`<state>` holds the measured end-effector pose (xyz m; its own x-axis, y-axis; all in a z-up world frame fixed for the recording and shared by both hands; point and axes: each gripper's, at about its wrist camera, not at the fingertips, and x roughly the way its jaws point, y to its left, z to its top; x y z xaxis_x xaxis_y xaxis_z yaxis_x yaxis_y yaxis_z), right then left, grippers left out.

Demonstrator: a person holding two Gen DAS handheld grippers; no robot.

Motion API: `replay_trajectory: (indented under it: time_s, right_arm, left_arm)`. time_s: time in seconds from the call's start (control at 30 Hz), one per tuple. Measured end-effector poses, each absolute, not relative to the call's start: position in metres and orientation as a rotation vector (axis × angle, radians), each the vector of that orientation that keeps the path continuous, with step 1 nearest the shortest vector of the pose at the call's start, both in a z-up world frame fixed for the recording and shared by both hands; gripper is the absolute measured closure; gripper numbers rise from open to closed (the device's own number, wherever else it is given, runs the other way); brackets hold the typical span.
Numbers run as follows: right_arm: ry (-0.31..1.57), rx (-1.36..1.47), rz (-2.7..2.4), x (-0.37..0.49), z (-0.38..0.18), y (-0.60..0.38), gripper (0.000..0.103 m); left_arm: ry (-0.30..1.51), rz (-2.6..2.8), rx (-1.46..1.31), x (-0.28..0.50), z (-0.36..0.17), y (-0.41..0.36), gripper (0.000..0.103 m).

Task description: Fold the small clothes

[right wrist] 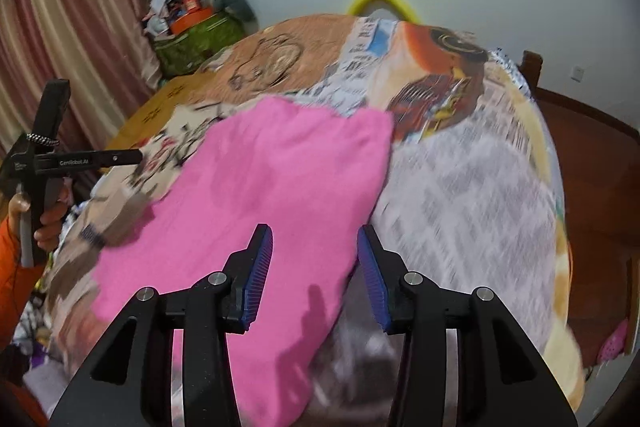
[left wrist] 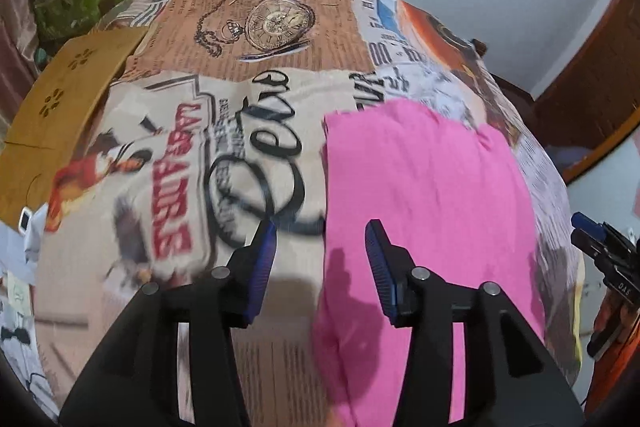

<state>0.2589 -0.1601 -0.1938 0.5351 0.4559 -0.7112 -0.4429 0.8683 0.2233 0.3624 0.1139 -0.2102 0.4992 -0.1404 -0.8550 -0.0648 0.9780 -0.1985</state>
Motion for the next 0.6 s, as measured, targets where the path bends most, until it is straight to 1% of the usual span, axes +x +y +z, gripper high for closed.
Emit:
replay_trajectory:
  time_s: [0.27,0.43,0.47,0.5,0.53,0.57,0.6]
  right_arm:
    - [0.881,0.054,0.494,0.338,-0.218,-0.152,0.063]
    - [0.896,0.095,0.489,0.371,-0.233,-0.144,0.063]
    - [0.896,0.091,0.491,0.374,-0.236,-0.141,0.063]
    - [0.892,0.081,0.492,0.375,-0.238,-0.138,0.068]
    - [0.89,0.064,0.494,0.375,-0.239,-0.135,0.078]
    - [0.894,0.041,0.492,0.376,-0.242,-0.131,0.083]
    - [0.893,0.021,0.49,0.376,-0.244,-0.128,0.092]
  left_arm:
    - [1.101,-0.055,-0.251,0.437,-0.249,0.104,0.057]
    - [1.121,-0.106,-0.343,0.458,-0.267,0.106,0.058]
    - [1.115,-0.121,-0.35,0.46,-0.27,0.105,0.065]
    - [1.111,-0.133,-0.351,0.461,-0.271,0.104,0.071]
    - [1.106,-0.15,-0.351,0.462,-0.272,0.103,0.079]
    - [1.1,-0.147,-0.343,0.462,-0.271,0.102,0.085]
    - [1.086,-0.128,-0.32,0.462,-0.27,0.101,0.09]
